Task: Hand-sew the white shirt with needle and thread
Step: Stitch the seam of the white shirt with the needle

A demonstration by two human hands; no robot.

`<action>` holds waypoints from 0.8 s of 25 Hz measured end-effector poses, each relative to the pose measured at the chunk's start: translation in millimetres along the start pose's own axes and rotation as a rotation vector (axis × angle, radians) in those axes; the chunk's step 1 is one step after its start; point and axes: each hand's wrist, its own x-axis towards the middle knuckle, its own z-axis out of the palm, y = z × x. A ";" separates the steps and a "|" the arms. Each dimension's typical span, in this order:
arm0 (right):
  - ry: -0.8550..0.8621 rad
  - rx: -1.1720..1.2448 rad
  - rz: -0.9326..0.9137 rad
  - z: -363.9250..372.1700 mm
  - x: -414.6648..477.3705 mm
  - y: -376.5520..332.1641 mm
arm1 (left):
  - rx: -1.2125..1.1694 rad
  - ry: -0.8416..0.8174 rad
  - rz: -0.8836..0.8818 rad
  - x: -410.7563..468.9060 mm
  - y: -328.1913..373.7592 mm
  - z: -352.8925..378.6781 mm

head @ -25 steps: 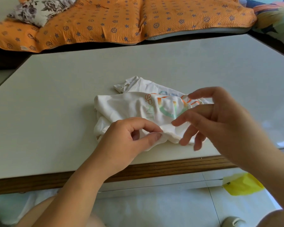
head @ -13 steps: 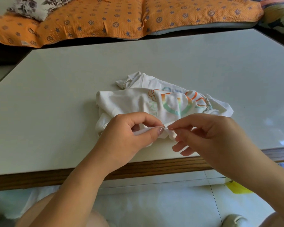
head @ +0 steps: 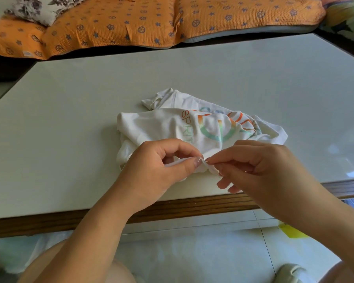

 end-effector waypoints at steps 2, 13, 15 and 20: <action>-0.009 -0.019 -0.012 -0.5 -0.2 1.9 | -0.013 -0.015 -0.014 0.2 1.0 0.1; -0.107 -0.099 -0.052 -5.6 2.0 7.0 | -0.180 -0.126 -0.106 3.7 2.5 2.3; -0.123 -0.099 -0.062 -5.8 2.3 8.7 | -0.199 -0.153 -0.131 4.4 1.4 2.4; -0.085 -0.134 -0.082 -5.2 3.2 14.5 | -0.264 -0.168 -0.208 3.4 4.1 4.5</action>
